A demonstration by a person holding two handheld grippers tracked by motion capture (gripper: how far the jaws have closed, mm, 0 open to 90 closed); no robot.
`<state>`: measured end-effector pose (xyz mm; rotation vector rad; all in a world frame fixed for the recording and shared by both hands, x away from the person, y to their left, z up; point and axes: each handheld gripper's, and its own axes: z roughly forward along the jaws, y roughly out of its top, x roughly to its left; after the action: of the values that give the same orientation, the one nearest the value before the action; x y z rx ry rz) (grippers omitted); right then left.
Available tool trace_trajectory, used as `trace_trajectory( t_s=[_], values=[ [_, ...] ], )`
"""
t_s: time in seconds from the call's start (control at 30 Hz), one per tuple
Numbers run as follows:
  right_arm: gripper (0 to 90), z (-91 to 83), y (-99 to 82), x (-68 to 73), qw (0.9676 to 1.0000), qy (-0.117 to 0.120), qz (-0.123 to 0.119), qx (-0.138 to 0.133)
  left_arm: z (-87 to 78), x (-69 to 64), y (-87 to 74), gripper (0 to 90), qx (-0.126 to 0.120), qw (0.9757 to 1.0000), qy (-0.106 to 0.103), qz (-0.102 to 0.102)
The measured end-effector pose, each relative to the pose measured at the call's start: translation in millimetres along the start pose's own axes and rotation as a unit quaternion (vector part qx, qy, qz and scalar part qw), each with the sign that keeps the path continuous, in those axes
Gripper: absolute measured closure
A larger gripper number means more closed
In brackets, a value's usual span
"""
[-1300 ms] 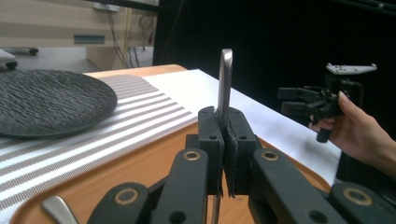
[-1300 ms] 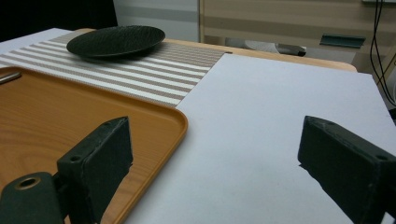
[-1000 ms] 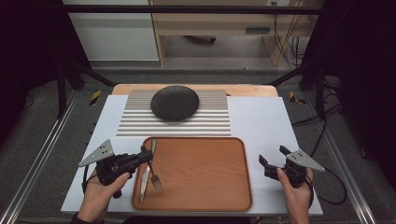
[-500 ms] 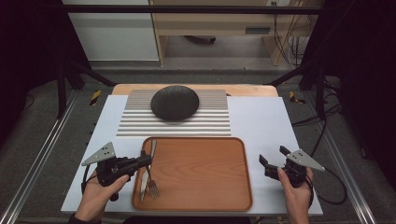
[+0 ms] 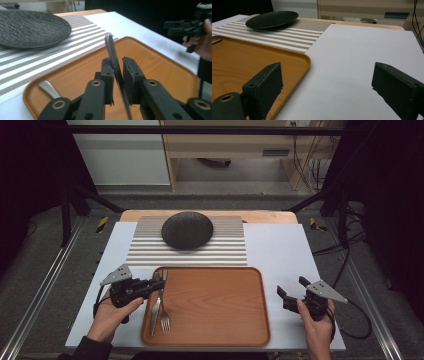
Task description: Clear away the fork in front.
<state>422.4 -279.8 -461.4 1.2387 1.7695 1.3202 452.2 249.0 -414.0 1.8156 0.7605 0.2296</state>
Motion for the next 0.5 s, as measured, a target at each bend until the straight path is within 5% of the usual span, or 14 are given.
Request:
trace_trajectory(
  t_s=[0.5],
  values=[
    [9.8,0.1,-0.6,-1.0,1.0000,0.000,0.000,0.001,27.9,20.6,-8.5,76.2,0.028,0.9992,0.010,-0.028]
  ],
)
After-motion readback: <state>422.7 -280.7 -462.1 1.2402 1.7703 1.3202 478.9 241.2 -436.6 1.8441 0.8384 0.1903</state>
